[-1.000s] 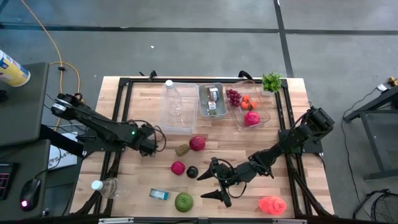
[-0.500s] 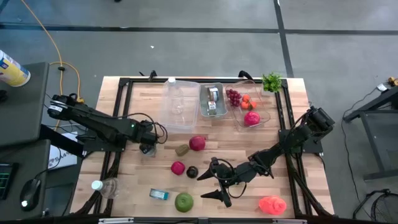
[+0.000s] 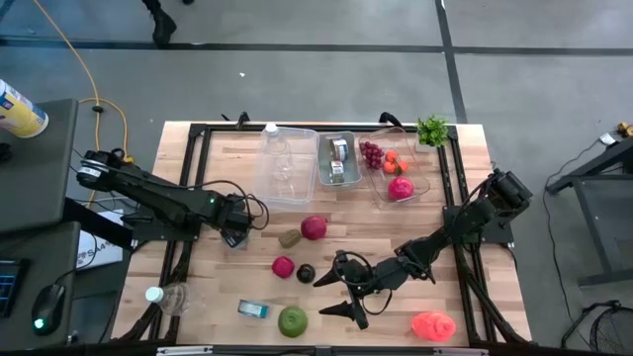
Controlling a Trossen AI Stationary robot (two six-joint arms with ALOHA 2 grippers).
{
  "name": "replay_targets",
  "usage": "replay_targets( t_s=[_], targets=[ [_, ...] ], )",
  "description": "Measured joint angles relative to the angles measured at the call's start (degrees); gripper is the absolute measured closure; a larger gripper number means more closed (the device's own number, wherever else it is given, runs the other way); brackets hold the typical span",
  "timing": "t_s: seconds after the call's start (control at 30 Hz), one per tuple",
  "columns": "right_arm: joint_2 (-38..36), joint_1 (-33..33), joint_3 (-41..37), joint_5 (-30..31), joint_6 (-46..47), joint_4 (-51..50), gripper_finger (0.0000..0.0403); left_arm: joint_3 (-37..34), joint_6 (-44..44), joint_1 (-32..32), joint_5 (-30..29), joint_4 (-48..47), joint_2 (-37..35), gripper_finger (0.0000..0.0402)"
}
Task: Pick & Place Food Item
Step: Put the green canned tuna into the white bin
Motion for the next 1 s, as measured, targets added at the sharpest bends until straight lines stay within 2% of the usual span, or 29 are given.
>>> replay_targets(
  t_s=[0.17,0.23,0.63,0.8,1.0],
  targets=[
    [0.0,0.0,0.0,0.0,0.0,0.0,0.0092,-0.1,0.2,0.0,-0.5,-0.6,0.0,0.0368],
    [0.0,0.0,0.0,0.0,0.0,0.0,0.0092,-0.1,0.3,0.0,-0.9,-0.8,0.0,0.0391],
    [0.0,0.0,0.0,0.0,0.0,0.0,0.0092,-0.2,3.5,-0.2,0.5,2.7,-1.6,0.0401],
    [0.0,0.0,0.0,0.0,0.0,0.0,0.0092,-0.5,2.8,-2.2,2.1,4.8,-7.4,0.0401],
    [0.0,0.0,0.0,1.0,0.0,0.0,0.0092,-0.4,1.2,-6.7,0.7,5.7,-15.5,0.0401]
  ],
)
